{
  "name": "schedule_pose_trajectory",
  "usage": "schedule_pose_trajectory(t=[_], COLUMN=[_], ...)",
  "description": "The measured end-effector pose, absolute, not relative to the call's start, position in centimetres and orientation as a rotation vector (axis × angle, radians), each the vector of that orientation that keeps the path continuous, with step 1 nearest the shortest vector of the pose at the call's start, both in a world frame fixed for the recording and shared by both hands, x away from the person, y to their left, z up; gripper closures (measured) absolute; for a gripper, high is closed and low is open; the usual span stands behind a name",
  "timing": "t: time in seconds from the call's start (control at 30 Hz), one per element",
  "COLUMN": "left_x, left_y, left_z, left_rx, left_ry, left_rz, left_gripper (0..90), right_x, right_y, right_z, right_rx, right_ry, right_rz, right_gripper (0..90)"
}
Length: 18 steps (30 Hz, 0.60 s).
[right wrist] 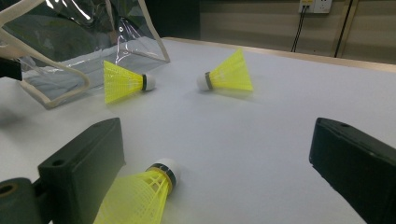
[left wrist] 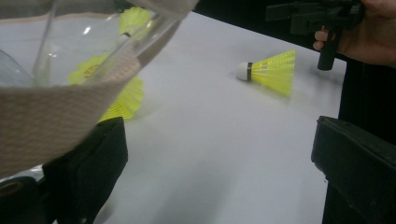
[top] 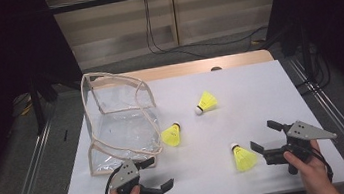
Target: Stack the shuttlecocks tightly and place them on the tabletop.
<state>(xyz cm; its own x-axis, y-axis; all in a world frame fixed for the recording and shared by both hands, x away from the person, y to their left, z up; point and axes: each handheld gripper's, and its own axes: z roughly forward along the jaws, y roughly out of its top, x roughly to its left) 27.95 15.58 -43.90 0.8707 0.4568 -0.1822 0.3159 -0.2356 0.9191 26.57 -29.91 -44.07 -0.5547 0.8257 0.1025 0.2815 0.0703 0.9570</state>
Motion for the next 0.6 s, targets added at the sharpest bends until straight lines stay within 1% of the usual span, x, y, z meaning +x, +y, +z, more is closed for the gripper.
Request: schedule_pose_trajectory(t=[0.13,0.23,0.6], left_x=[27.9,27.8,27.8], left_y=[14.8,14.3,12.2], left_z=[-44.0,-44.0,-44.0], left_rx=[1.855,1.834,1.841], left_ry=[0.569,0.563,0.577], left_rz=[0.131,0.111,0.124], left_gripper=[3.8,3.5,2.7], right_x=[26.5,26.5,26.6], right_y=[-29.8,-29.8,-29.6], right_z=[-44.0,-44.0,-44.0], right_rx=[1.095,1.094,1.088], right_ry=[1.875,1.876,1.886], right_rz=[1.504,1.505,1.504], right_gripper=[2.6,2.6,2.8])
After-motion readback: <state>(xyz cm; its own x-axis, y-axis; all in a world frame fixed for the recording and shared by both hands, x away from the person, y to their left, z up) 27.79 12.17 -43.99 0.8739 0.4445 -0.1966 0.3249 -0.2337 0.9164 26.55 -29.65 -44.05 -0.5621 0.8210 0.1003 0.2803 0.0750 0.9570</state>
